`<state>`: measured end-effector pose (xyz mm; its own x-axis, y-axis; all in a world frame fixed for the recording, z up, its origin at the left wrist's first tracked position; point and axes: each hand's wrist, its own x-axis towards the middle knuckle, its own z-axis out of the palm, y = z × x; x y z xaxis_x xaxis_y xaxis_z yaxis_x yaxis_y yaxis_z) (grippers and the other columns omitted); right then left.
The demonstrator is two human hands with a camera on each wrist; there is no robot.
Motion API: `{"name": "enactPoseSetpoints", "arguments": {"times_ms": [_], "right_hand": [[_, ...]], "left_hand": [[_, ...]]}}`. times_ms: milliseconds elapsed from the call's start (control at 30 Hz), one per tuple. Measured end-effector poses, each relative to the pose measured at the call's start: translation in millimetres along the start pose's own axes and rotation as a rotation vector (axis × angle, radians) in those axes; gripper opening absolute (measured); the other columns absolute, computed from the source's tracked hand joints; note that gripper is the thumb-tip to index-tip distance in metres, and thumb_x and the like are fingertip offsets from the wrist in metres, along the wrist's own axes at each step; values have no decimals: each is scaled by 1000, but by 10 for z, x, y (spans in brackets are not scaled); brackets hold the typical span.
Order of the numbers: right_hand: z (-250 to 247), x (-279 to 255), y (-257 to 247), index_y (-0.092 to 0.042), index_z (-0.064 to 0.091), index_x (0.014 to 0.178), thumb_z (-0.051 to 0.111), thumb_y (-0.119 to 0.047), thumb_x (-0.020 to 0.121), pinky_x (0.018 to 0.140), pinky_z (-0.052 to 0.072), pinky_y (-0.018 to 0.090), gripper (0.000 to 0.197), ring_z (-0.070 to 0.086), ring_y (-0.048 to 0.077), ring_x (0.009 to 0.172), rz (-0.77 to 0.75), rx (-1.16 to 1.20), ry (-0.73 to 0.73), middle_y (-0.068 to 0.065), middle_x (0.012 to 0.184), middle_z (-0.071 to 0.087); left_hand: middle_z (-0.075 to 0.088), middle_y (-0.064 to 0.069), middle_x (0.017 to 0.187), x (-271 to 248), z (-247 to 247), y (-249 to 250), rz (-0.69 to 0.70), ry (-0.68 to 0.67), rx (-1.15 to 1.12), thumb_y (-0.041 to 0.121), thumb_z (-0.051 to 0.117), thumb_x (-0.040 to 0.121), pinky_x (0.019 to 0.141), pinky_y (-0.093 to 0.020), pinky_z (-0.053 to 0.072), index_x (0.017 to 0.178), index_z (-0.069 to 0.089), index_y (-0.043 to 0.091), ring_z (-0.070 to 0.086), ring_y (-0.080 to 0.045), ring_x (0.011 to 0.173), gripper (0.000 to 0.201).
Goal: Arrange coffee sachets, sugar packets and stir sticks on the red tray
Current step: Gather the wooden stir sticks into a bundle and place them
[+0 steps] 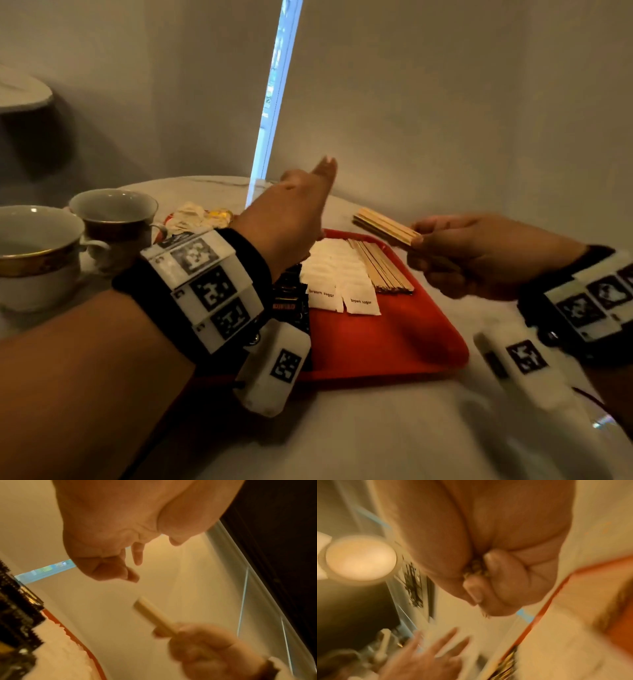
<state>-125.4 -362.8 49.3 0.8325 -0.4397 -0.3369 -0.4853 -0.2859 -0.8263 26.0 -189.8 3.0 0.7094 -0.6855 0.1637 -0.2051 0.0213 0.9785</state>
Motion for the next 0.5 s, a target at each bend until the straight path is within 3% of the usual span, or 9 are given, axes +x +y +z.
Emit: {"name": "enactPoseSetpoints", "arguments": {"times_ms": [133,300,400,500], "right_hand": [[-181,552,149,-15,61,115,49,-19,103,53,46,27,17,53,16,62,149,-506,335,9,86,61],[-111,1045,223,-7,64,112,47,-20,101,69,57,36,25,66,27,78,232,-935,323,12,99,71],[-39,1230,216,-5,63,119,49,-24,101,64,54,31,30,65,23,86,221,-1180,337,8,100,68],[-52,1385,263,-5,67,116,58,-20,96,73,49,32,26,65,27,94,227,-1211,339,9,100,64]], "left_hand": [[64,-5,110,-3,-25,48,-131,44,-267,70,32,96,72,-38,46,122,59,24,63,-21,89,59],[64,-5,107,3,23,21,-114,13,-273,68,30,97,66,-35,42,121,59,21,60,-18,79,60],[64,-6,104,21,37,3,-123,19,-278,67,29,98,62,-33,42,117,59,20,59,-18,77,59],[65,-5,103,46,30,-16,-131,21,-269,67,28,98,62,-33,42,115,60,20,59,-18,77,60]]}}
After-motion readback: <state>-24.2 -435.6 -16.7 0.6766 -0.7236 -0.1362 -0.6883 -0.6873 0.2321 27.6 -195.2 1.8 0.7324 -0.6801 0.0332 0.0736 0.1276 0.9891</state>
